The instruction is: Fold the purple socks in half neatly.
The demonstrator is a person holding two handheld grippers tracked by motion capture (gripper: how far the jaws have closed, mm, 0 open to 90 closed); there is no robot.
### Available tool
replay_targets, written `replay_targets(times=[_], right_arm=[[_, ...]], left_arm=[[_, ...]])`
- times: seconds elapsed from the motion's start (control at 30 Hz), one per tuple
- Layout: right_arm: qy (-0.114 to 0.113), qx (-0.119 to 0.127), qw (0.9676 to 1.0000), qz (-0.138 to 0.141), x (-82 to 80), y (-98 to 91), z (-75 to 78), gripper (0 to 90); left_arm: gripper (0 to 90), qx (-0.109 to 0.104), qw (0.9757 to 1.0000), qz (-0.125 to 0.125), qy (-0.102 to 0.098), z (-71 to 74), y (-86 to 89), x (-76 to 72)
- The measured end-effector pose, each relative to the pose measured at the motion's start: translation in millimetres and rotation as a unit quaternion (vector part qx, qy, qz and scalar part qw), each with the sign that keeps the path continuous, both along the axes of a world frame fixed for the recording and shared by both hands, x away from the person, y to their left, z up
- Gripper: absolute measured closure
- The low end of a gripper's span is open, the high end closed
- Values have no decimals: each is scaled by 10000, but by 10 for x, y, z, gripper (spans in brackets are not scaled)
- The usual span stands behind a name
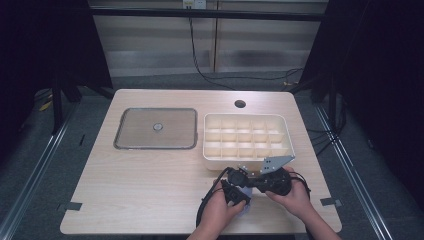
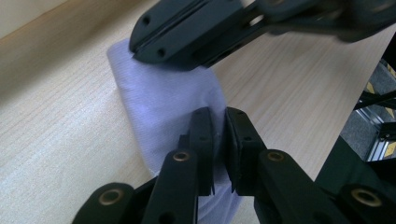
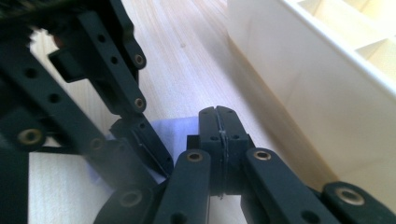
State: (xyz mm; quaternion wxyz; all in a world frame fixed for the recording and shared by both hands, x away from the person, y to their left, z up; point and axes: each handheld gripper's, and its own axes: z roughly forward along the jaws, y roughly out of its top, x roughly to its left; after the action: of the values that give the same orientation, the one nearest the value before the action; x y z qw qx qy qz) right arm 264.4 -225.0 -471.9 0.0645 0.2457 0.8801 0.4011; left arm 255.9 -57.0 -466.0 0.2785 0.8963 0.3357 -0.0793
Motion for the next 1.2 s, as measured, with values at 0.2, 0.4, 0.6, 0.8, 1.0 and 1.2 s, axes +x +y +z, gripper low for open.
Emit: replay_targets(times=[0.2, 0.4, 0.6, 0.8, 1.0, 1.2], right_arm=[[20, -107, 9999, -55, 20, 25, -86, 900], [-35, -281, 9996, -65, 33, 53, -125, 900], [-78, -206, 9997, -77, 19, 36, -159, 900], [-65, -138, 9999, -71, 11, 27, -173, 900], [-17, -37, 10000, -66, 0, -5, -190, 900], [-2, -13, 10000, -55, -4, -20, -196, 900]], left_arm=[[819, 34, 10000, -27, -41, 1, -3, -3], [819, 88, 9999, -74, -73, 3, 5, 1], [813, -5, 10000, -22, -46, -5, 17, -10], [768, -125, 9999, -30, 95, -2, 22, 2], [711, -210, 9995, -123, 209, 37, 12, 7], [699, -216, 9994, -140, 224, 127, 52, 24]])
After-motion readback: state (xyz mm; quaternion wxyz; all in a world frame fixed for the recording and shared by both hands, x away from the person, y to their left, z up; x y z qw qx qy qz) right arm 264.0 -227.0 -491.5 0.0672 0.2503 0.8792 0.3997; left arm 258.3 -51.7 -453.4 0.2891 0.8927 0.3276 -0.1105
